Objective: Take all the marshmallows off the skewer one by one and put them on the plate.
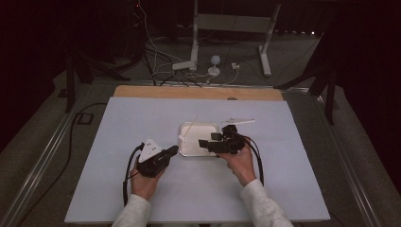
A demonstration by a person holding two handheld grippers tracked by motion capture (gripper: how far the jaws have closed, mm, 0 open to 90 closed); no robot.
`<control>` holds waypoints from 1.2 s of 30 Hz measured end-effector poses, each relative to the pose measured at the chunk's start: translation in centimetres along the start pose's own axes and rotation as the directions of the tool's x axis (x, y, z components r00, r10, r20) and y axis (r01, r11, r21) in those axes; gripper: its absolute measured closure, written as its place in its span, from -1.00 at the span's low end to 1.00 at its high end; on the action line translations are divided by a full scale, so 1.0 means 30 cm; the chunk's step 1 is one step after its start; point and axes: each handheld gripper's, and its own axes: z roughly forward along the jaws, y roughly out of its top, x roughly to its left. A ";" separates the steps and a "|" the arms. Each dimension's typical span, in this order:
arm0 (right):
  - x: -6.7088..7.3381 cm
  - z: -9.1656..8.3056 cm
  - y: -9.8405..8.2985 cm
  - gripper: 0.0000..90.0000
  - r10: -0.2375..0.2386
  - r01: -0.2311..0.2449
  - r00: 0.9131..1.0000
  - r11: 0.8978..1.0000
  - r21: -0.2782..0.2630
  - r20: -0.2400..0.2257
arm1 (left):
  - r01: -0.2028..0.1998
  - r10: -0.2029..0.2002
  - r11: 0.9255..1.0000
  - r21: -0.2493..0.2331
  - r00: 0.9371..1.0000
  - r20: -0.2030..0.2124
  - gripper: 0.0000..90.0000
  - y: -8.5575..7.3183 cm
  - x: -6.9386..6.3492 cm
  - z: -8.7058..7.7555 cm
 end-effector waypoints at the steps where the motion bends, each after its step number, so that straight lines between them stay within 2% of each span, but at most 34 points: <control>1: 0.006 0.000 0.002 -0.33 0.001 -0.001 1.000 1.000 -0.003 -0.008 | -0.001 0.001 1.000 -0.001 1.000 0.000 1.00 0.000 0.000 0.000; 10: 0.049 0.013 0.023 -0.35 0.025 -0.029 0.996 0.999 -0.038 -0.086 | 0.004 -0.004 1.000 -0.005 1.000 -0.004 1.00 0.001 -0.004 0.002; 22: 0.098 0.050 0.038 -0.38 0.036 -0.043 0.989 0.998 -0.045 -0.141 | -0.007 0.007 1.000 -0.010 1.000 0.009 1.00 0.006 -0.024 0.009; 27: 0.108 0.063 0.039 -0.24 0.036 -0.043 0.987 0.998 -0.043 -0.157 | -0.010 0.010 1.000 -0.024 1.000 0.011 1.00 0.010 -0.029 0.006; 33: 0.107 0.076 0.036 0.10 0.055 -0.064 0.979 0.997 -0.041 -0.196 | -0.017 0.018 0.999 -0.031 1.000 0.012 1.00 0.011 -0.035 0.005; 36: 0.103 0.083 0.036 0.19 0.076 -0.084 0.974 0.996 -0.030 -0.213 | -0.015 0.016 0.999 -0.038 1.000 0.014 1.00 0.011 -0.038 0.006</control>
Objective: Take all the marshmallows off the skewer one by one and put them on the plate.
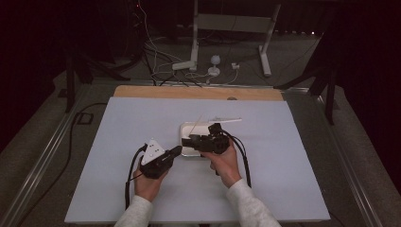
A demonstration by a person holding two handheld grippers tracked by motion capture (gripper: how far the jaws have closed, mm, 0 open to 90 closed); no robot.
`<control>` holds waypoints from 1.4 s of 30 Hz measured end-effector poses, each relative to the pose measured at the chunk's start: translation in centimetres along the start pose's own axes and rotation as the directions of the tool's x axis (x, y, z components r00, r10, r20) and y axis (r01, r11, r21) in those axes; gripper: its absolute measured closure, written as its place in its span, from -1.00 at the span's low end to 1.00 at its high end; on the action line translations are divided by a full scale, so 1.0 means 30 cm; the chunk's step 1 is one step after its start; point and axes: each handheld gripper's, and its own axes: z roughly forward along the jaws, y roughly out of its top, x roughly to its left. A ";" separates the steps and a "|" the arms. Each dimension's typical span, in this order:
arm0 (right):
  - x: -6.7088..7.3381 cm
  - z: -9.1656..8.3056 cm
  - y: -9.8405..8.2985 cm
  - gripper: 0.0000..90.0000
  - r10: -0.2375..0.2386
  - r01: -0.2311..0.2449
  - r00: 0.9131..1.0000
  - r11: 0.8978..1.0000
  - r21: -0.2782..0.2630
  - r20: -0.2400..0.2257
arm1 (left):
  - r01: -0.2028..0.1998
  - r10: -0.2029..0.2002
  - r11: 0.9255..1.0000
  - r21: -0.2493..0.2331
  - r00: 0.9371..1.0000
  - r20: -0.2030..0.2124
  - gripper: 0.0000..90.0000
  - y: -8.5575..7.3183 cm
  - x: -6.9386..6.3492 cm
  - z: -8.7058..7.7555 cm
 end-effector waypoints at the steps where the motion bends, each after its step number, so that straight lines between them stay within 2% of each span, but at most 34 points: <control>1: -0.002 0.004 -0.001 0.19 0.007 -0.007 1.000 1.000 0.001 -0.007 | 0.001 -0.001 1.000 -0.001 1.000 0.002 1.00 0.000 -0.001 0.000; 3: -0.003 0.009 -0.002 0.21 0.012 -0.012 1.000 1.000 0.010 -0.012 | -0.002 0.002 1.000 -0.003 1.000 0.003 1.00 0.000 -0.003 0.001; 9: -0.008 0.015 -0.003 0.54 0.031 -0.031 0.999 0.999 0.015 -0.012 | -0.005 0.005 1.000 0.000 1.000 0.007 1.00 -0.002 -0.005 0.005; 13: -0.005 0.011 -0.003 0.63 0.031 -0.030 0.999 0.999 0.010 -0.010 | -0.022 0.022 1.000 0.003 1.000 0.006 1.00 -0.001 -0.007 0.003; 19: -0.013 -0.036 0.015 0.67 0.056 -0.056 0.998 0.996 -0.069 0.002 | -0.055 0.055 0.998 0.019 0.998 0.013 1.00 -0.006 -0.010 0.001; 33: -0.045 -0.158 0.093 0.69 0.017 -0.008 0.997 0.993 -0.119 0.078 | -0.101 0.101 0.994 0.042 0.995 0.014 1.00 -0.013 -0.018 0.008; 36: -0.051 -0.182 0.111 0.69 0.018 -0.006 0.996 0.991 -0.133 0.086 | -0.101 0.100 0.994 0.033 0.995 0.014 1.00 -0.011 -0.016 0.004; 42: -0.046 -0.199 0.125 0.69 -0.001 0.016 0.994 0.990 -0.137 0.108 | -0.119 0.119 0.992 0.037 0.993 0.011 1.00 -0.009 -0.017 0.001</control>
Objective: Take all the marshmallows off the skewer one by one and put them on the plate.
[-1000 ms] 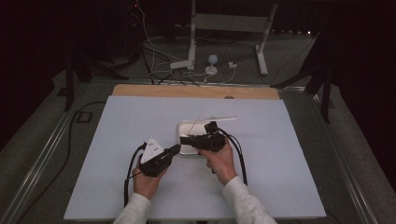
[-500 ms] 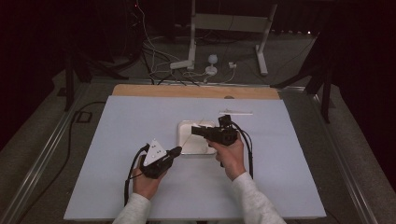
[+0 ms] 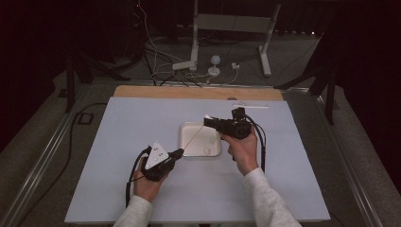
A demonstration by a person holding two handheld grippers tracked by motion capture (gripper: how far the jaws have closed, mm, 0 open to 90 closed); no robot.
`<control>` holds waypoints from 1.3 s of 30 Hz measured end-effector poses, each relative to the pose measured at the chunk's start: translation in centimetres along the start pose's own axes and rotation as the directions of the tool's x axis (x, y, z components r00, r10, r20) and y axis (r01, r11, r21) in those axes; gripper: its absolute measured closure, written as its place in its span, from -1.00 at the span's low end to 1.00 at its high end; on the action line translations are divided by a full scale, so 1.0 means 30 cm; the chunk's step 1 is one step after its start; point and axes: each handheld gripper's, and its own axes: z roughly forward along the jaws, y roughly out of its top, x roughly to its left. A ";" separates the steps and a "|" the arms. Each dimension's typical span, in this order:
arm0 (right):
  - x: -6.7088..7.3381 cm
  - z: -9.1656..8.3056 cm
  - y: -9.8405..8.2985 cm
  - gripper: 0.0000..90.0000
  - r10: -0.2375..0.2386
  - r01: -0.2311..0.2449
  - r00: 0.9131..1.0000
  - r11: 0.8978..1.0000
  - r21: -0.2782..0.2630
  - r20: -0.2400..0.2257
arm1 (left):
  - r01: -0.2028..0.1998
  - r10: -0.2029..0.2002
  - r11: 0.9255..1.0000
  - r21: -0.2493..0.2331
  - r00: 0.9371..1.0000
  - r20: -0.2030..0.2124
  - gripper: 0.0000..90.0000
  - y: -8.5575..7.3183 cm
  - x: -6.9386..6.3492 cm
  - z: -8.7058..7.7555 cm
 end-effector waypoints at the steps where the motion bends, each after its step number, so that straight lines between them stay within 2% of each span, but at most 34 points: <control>1: -0.002 -0.002 0.002 0.69 0.001 -0.001 1.000 1.000 -0.002 0.001 | -0.008 0.008 1.000 0.005 1.000 -0.005 1.00 0.000 0.000 0.000; 3: -0.009 -0.013 0.008 0.70 0.005 -0.005 1.000 1.000 -0.022 0.015 | -0.011 0.012 1.000 0.020 1.000 -0.016 1.00 -0.007 0.005 0.000; 6: -0.027 -0.044 0.022 0.70 0.018 -0.017 1.000 0.999 -0.039 0.019 | 0.015 -0.015 1.000 0.012 0.999 -0.031 1.00 -0.011 0.021 -0.007; 11: -0.031 -0.063 0.007 0.69 -0.048 0.048 0.996 0.999 0.001 0.077 | 0.075 -0.075 0.997 -0.015 0.996 -0.045 1.00 -0.006 0.038 -0.022; 18: -0.047 -0.035 -0.049 0.67 -0.103 0.097 0.987 0.994 0.055 0.124 | 0.106 -0.107 0.994 -0.026 0.993 -0.051 1.00 0.003 0.041 -0.026; 25: -0.073 0.000 -0.113 0.66 -0.146 0.129 0.977 0.985 0.112 0.158 | 0.157 -0.159 0.987 -0.045 0.985 -0.059 1.00 0.017 0.060 -0.040; 33: -0.109 0.043 -0.179 0.65 -0.152 0.122 0.973 0.978 0.171 0.175 | 0.190 -0.193 0.981 -0.047 0.979 -0.058 1.00 0.043 0.072 -0.039; 36: -0.117 0.056 -0.195 0.64 -0.166 0.130 0.968 0.972 0.194 0.187 | 0.203 -0.206 0.978 -0.048 0.977 -0.054 1.00 0.050 0.078 -0.037; 39: -0.120 0.065 -0.205 0.63 -0.172 0.132 0.967 0.970 0.206 0.187 | 0.212 -0.214 0.976 -0.046 0.975 -0.052 1.00 0.060 0.082 -0.035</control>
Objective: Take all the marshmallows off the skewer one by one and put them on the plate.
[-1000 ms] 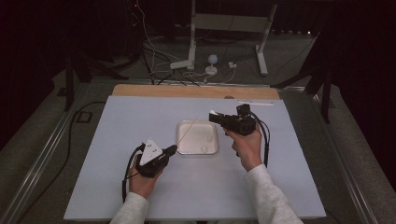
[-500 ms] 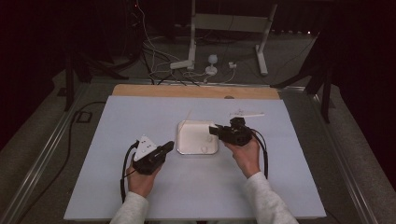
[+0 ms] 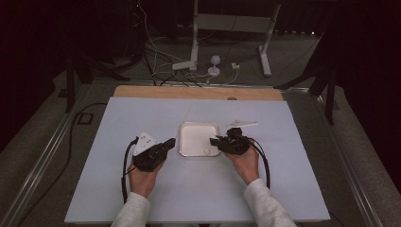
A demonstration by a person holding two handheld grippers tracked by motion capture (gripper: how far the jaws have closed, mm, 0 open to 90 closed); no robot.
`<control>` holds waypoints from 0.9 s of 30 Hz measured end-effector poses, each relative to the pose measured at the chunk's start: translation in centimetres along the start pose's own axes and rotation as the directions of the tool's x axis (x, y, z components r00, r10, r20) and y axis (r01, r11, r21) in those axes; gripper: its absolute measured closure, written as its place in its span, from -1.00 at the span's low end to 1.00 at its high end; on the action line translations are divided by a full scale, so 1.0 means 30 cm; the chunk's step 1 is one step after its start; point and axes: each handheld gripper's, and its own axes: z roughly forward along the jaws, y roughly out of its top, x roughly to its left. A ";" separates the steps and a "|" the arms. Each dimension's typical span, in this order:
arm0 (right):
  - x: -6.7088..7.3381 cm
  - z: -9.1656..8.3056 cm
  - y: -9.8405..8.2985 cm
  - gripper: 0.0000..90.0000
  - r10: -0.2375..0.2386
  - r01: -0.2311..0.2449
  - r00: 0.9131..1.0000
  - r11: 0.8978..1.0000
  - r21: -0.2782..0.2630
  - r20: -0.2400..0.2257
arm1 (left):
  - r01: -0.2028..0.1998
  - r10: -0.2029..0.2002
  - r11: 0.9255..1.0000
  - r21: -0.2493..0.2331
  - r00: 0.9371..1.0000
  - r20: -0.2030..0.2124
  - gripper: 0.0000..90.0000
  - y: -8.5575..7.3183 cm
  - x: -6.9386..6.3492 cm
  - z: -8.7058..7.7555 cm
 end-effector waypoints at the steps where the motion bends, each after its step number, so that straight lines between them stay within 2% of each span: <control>1: 0.001 0.003 -0.002 0.63 -0.004 0.004 1.000 1.000 0.007 0.003 | -0.004 0.004 1.000 0.000 1.000 0.002 1.00 0.004 0.000 0.001; 9: -0.005 0.033 -0.018 0.56 -0.011 0.010 1.000 0.998 0.057 0.020 | 0.003 -0.003 1.000 0.011 1.000 0.007 1.00 0.034 -0.003 0.013; 10: -0.008 0.039 -0.020 0.44 -0.007 0.006 1.000 0.998 0.065 0.022 | 0.004 -0.005 1.000 0.013 1.000 0.007 1.00 0.037 -0.003 0.015; 12: -0.015 0.051 -0.024 0.01 -0.005 0.003 1.000 0.997 0.079 0.018 | 0.006 -0.007 1.000 0.019 1.000 0.007 1.00 0.042 -0.003 0.020; 14: -0.014 0.052 -0.024 -0.21 -0.008 0.006 1.000 0.996 0.085 0.030 | 0.014 -0.014 1.000 0.022 1.000 0.005 1.00 0.048 -0.002 0.025; 17: 0.001 0.032 -0.026 -0.51 -0.031 0.028 0.995 0.999 0.038 0.091 | 0.029 -0.029 0.999 0.024 1.000 0.000 1.00 0.054 0.003 0.035; 18: 0.005 0.023 -0.026 -0.57 -0.027 0.025 0.995 0.999 0.020 0.093 | 0.035 -0.036 0.999 0.023 0.999 0.002 1.00 0.056 0.004 0.038; 19: 0.007 0.012 -0.025 -0.66 -0.018 0.018 0.996 1.000 0.007 0.084 | 0.040 -0.040 0.999 0.021 0.999 0.000 1.00 0.057 0.004 0.042; 21: 0.014 -0.011 -0.025 -0.69 -0.014 0.015 0.998 1.000 -0.018 0.069 | 0.047 -0.047 0.999 0.025 0.999 -0.004 1.00 0.060 0.008 0.052; 25: 0.033 -0.064 -0.034 -0.91 -0.038 0.040 0.999 0.998 -0.054 0.034 | 0.065 -0.064 0.997 0.036 0.998 -0.013 1.00 0.064 0.009 0.073; 27: 0.041 -0.089 -0.040 -0.95 -0.058 0.059 0.998 0.995 -0.075 0.020 | 0.068 -0.067 0.997 0.041 0.998 -0.017 1.00 0.067 0.007 0.083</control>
